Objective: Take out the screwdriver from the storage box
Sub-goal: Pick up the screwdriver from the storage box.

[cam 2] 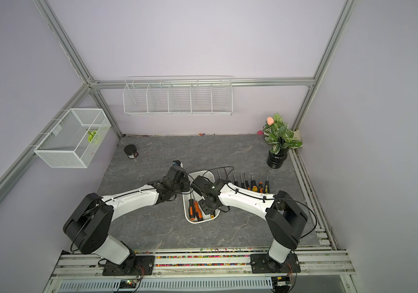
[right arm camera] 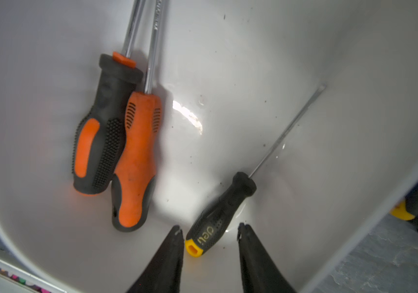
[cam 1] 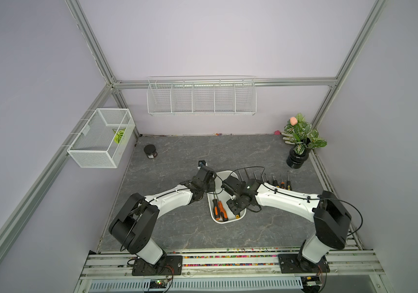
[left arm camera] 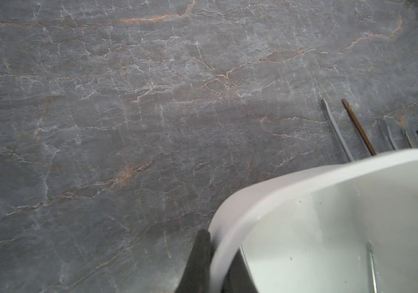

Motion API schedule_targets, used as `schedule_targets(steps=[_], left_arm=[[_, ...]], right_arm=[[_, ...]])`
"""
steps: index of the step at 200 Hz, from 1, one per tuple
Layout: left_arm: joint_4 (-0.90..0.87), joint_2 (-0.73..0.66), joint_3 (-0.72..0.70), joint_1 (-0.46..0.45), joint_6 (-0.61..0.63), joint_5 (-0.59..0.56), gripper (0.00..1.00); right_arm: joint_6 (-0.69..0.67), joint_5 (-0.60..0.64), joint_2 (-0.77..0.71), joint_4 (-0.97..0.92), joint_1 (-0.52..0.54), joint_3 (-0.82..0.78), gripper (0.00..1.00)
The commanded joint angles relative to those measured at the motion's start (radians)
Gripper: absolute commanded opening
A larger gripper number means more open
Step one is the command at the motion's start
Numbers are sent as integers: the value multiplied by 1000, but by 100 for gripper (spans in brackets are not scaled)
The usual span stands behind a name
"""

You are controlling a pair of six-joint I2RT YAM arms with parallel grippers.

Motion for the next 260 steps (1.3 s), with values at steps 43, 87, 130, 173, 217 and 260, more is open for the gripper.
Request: schedule_targets(steps=[43,87,130,173,217,260], left_arm=[[3,-10,-5,-8,-1,-31,0],[4,-19,-10,-9,-4,-39,0],[-1,-23,-12,-12,-3,-55,0],[-12,-22,-5,-20,3,-75,0],[-13,-21,-1,-20,5,-76,0],[-15,-11,5,-20,3,-74,0]], right_arm=[[-36,39,65,-28,-56,25,40],[-43,-27,107,-4,-106,17,40],[-60,-69,160,-5,-138,29,40],[-70,-109,201,-5,-144,39,39],[-76,-108,205,-11,-145,37,34],[-77,-133,170,-19,-144,44,18]])
